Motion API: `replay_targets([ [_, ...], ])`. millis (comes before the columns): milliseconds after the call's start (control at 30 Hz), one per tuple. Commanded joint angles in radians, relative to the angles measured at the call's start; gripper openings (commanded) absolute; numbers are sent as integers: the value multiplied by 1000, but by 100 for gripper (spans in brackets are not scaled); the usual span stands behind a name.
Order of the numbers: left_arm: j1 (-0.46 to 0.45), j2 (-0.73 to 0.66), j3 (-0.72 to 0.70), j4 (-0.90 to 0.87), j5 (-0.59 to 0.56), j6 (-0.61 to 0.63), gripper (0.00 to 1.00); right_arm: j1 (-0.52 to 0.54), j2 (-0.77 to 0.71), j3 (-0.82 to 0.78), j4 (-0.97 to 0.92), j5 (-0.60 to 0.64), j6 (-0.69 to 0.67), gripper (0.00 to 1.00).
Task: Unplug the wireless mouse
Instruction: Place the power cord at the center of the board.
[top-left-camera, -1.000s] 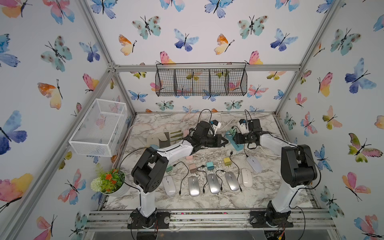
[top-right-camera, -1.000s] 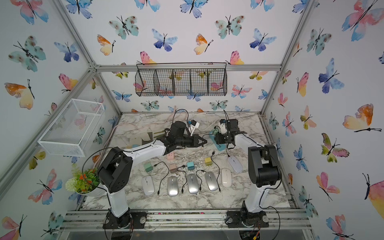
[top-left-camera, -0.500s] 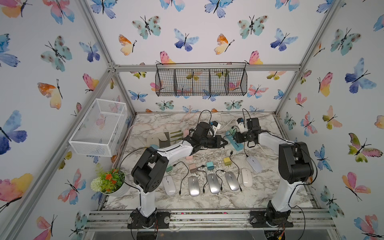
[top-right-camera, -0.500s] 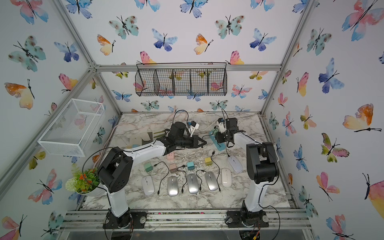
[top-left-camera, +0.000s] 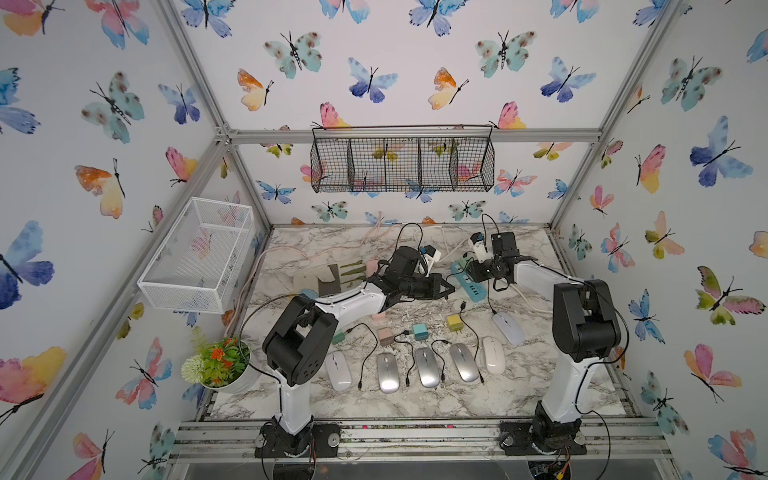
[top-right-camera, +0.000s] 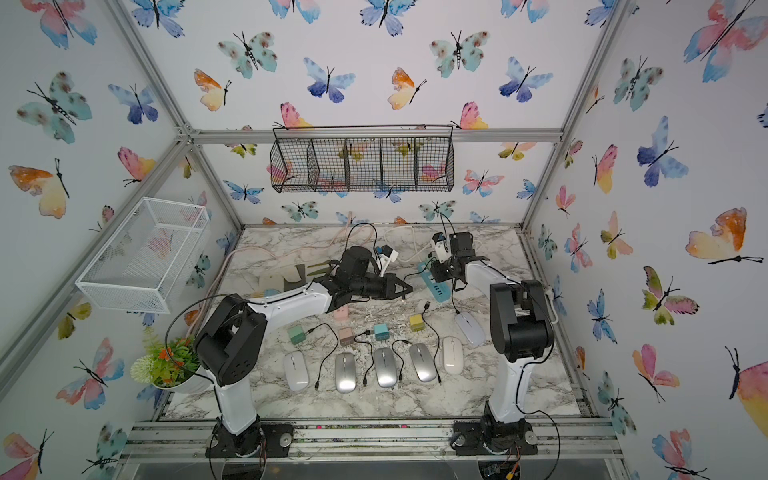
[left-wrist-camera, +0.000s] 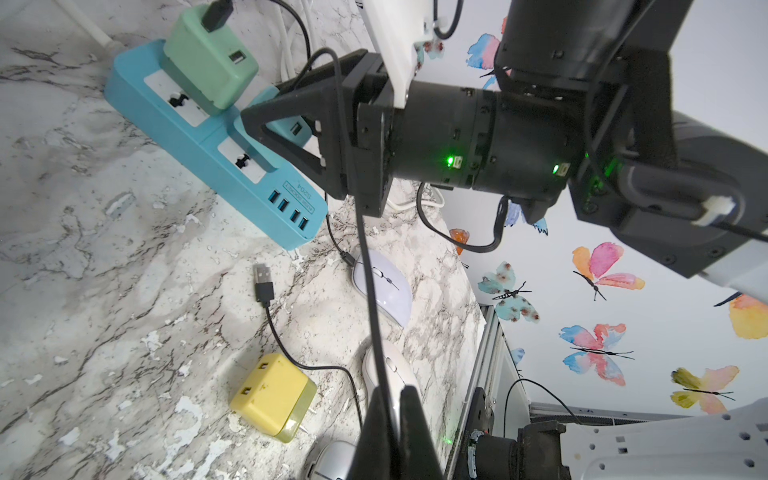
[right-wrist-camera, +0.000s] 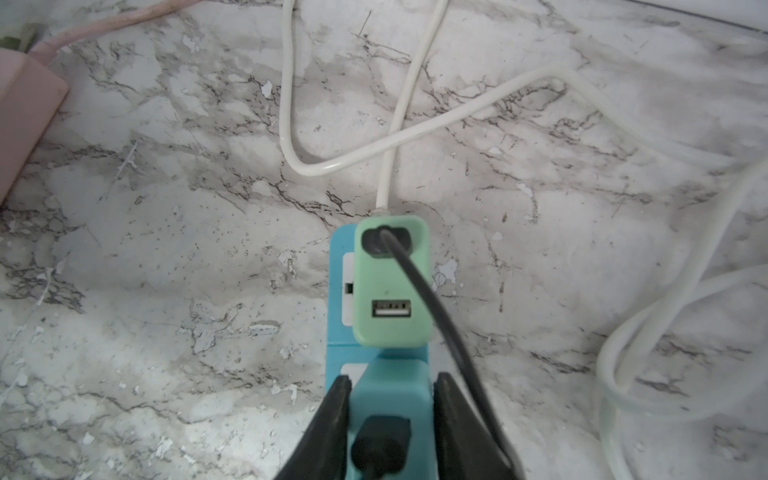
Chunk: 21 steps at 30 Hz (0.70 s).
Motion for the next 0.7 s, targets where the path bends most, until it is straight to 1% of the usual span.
replay_targets([
  [0,-3,-15,-6,20,22,4,0,1,20,17,-19,2,-3,29],
  [167,-8,4,-2,25,25,5,0,0,13,6,-14,-4,42,23],
  [233,-9,17,4,26,25,5,0,2,9,-8,12,-1,85,20],
  [300,-13,36,13,25,26,5,0,1,11,-16,36,23,157,14],
  [367,-16,63,35,8,31,5,3,1,14,-16,48,17,219,9],
  [467,-32,107,75,-11,42,16,8,1,3,-35,90,-30,268,6],
  [567,-52,156,117,-44,44,34,23,1,-4,-39,98,-38,275,5],
  [600,-58,167,127,-48,46,38,31,1,-5,-39,94,-37,272,5],
  [667,-64,181,138,-56,48,47,44,1,-4,-39,91,-40,262,4],
])
